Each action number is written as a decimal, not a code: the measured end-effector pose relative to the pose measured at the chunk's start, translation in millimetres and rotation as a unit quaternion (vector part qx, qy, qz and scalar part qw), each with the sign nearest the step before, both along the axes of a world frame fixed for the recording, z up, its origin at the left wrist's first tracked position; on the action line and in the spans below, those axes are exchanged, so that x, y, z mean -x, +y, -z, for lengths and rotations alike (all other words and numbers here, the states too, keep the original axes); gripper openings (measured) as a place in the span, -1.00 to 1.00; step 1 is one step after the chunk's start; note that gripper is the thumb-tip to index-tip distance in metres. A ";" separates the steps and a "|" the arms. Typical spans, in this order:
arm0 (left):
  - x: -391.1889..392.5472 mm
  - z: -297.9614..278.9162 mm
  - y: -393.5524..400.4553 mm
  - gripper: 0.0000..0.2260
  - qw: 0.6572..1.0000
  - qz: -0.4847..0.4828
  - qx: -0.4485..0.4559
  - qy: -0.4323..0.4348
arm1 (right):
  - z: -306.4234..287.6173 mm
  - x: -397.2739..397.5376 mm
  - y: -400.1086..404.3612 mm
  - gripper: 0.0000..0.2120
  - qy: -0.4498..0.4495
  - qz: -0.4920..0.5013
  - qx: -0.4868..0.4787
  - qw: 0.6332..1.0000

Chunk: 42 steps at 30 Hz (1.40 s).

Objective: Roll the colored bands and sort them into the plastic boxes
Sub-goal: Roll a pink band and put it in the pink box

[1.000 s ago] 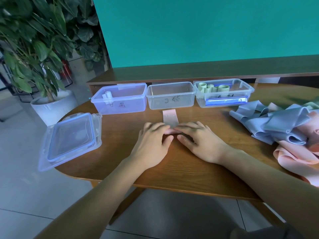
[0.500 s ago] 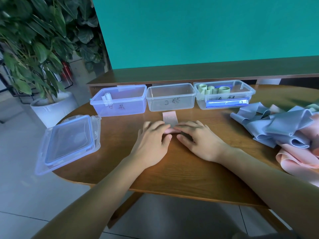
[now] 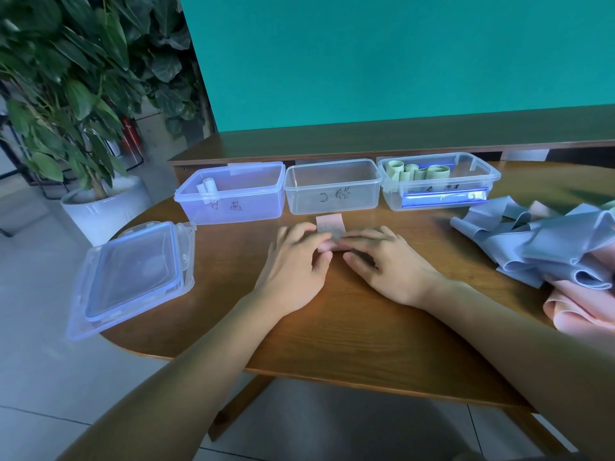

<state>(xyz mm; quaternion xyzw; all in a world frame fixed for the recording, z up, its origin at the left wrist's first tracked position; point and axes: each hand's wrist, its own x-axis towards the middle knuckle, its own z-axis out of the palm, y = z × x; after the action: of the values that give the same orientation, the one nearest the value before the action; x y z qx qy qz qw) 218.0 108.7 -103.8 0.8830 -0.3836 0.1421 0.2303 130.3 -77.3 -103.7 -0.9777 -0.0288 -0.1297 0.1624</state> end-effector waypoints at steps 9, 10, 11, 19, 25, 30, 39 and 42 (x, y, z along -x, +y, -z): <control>-12.3 1.6 -5.1 -0.67 0.999 -0.019 -0.025 0.023 | -1.3 -8.5 -1.4 -0.62 -0.009 0.000 0.005 1.000; -14.0 1.4 -6.0 -0.66 0.999 -0.023 -0.027 0.025 | -0.7 -9.4 -2.2 -0.61 -0.009 0.003 0.008 1.000; -15.2 1.4 -6.8 -0.66 0.999 -0.025 -0.026 0.026 | 0.0 -10.6 -3.1 -0.61 -0.009 0.006 0.008 1.000; -20.0 1.2 -8.2 -0.71 0.999 0.000 0.031 0.019 | -0.1 -23.1 -9.1 -0.66 -0.005 -0.005 -0.012 1.000; -29.7 0.9 -14.8 -0.67 0.999 -0.029 -0.006 0.038 | -0.4 -28.7 -10.8 -0.60 -0.021 -0.006 -0.018 1.000; -29.4 -1.7 -17.3 -0.66 1.000 -0.017 0.009 0.017 | 0.2 -32.3 -13.1 -0.61 -0.025 0.011 -0.010 1.000; -35.9 -0.8 -21.4 -0.66 0.999 -0.023 -0.021 0.037 | -2.5 -39.9 -13.6 -0.60 -0.046 0.010 -0.016 0.999; -37.7 -1.2 -23.2 -0.65 0.998 -0.028 -0.025 0.043 | -1.8 -41.2 -14.5 -0.58 -0.046 0.008 -0.023 0.999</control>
<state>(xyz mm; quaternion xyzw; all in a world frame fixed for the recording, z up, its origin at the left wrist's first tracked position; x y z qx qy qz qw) 255.8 85.6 -102.6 0.9043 -0.3516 0.1004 0.2203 171.6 -91.8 -101.9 -0.9670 -0.0253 -0.1768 0.1819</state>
